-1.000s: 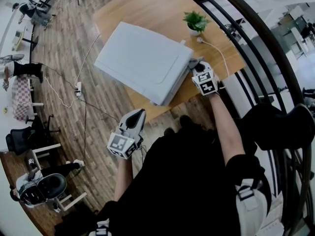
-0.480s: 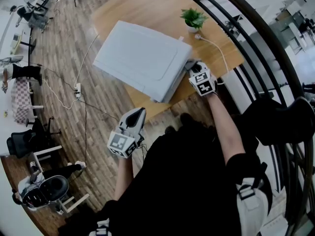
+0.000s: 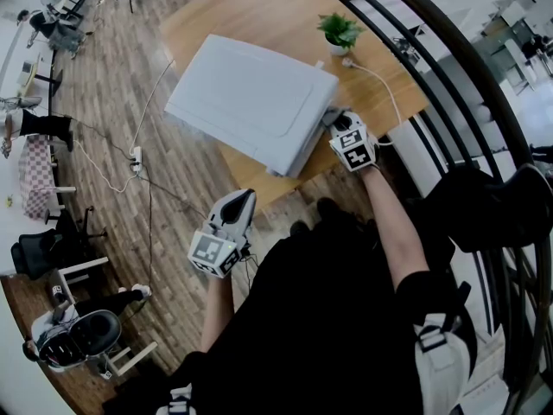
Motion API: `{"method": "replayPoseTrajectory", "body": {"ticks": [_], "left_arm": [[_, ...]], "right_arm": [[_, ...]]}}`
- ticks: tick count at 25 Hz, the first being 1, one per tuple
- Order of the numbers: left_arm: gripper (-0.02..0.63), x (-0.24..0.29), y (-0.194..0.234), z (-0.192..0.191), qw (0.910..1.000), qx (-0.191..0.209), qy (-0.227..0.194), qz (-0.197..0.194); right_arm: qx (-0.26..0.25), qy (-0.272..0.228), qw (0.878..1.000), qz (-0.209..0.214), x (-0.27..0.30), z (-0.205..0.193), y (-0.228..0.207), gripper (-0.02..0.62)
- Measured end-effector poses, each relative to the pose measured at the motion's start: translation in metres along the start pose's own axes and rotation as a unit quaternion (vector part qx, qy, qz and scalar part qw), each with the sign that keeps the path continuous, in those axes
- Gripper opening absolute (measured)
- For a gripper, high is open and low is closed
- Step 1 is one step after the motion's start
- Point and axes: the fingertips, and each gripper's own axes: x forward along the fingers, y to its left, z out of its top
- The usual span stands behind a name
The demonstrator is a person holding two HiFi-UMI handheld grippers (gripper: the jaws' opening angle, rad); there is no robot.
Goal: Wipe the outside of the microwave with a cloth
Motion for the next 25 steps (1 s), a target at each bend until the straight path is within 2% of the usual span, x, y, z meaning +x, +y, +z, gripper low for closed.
{"method": "replayPoseTrajectory", "body": {"ticks": [7,11,25], "left_arm": [[0.003,-0.008,0.000,0.002,1.0000,0.005,0.006,-0.001],[0.003,-0.010,-0.003,0.000,0.9999,0.007,-0.001,-0.014],[0.003,-0.014,-0.008,-0.005,0.9995,0.010,0.002,-0.030]], "right_arm": [[0.004,0.000,1.000,0.000,-0.005,-0.002,0.016,0.015],[0.006,-0.003,1.000,0.001,-0.008,-0.003,0.029,0.015],[-0.018,0.003,0.999,0.026,-0.018,-0.015,0.079,0.015]]}}
